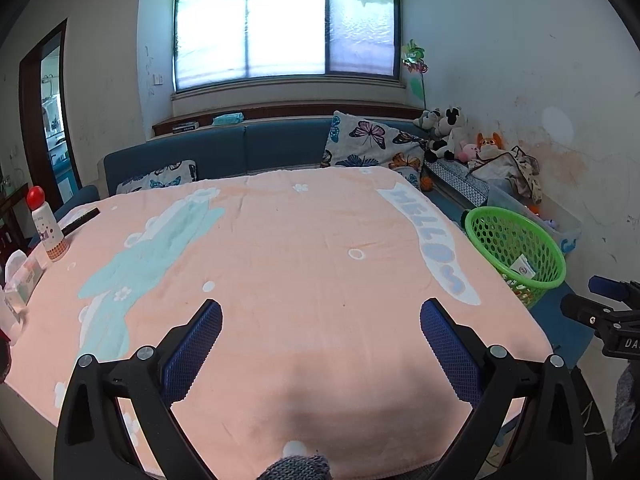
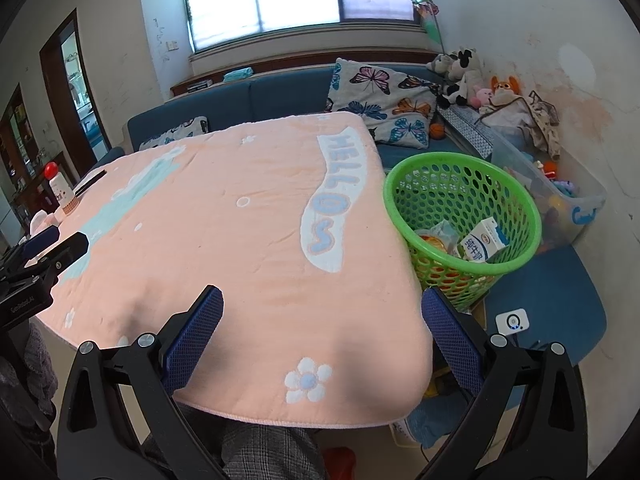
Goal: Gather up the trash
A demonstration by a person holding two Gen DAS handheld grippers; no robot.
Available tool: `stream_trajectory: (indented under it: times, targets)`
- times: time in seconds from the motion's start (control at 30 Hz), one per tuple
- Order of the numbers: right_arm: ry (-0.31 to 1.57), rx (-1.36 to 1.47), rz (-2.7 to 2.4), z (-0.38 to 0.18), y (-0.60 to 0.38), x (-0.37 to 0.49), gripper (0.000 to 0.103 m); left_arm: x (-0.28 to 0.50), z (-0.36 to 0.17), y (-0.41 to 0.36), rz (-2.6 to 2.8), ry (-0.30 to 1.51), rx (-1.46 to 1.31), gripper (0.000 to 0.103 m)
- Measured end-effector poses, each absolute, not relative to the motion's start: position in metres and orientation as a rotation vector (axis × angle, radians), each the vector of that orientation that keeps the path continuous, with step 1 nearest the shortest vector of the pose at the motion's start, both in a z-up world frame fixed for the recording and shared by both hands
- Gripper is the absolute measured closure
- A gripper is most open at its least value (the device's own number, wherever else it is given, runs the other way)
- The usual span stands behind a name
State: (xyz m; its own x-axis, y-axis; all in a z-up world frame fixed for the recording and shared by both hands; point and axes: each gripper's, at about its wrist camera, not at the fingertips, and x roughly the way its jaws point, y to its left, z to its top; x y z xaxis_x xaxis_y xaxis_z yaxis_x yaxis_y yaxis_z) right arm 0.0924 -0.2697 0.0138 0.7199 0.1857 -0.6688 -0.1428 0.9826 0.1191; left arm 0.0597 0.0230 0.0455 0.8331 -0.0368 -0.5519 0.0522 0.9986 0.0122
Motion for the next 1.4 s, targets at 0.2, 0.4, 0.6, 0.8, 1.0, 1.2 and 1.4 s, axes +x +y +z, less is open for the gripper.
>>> stream_trajectory:
  times: [0.2,0.4,0.6,0.8,1.0,1.2,1.4]
  targets:
    - [0.747,0.058,0.185,0.0132,-0.2695,0.0929,0.004,0.0599,0.0453,0.0222,-0.045,0.585,0.026,0.007]
    - [0.747,0.061,0.186,0.0132,-0.2695,0.0931,0.004,0.0598,0.0454,0.0231,-0.047,0.584,0.028,0.007]
    - [0.747,0.061,0.188,0.0132,-0.2700,0.0926,0.004,0.0601,0.0456,0.0235,-0.048,0.586,0.027,0.007]
    - [0.747,0.060,0.189,0.0135,-0.2701,0.0927,0.004,0.0607,0.0451,0.0235,-0.048,0.584,0.026,0.007]
    - [0.749,0.062,0.189,0.0138,-0.2705,0.0922,0.004,0.0606,0.0440,0.0223,-0.050,0.586,0.028,0.007]
    - [0.748,0.061,0.191,0.0136,-0.2702,0.0921,0.004,0.0598,0.0429,0.0209,-0.050,0.588,0.030,0.007]
    - [0.751,0.061,0.191,0.0128,-0.2697,0.0921,0.004,0.0600,0.0411,0.0195,-0.054,0.591,0.030,0.007]
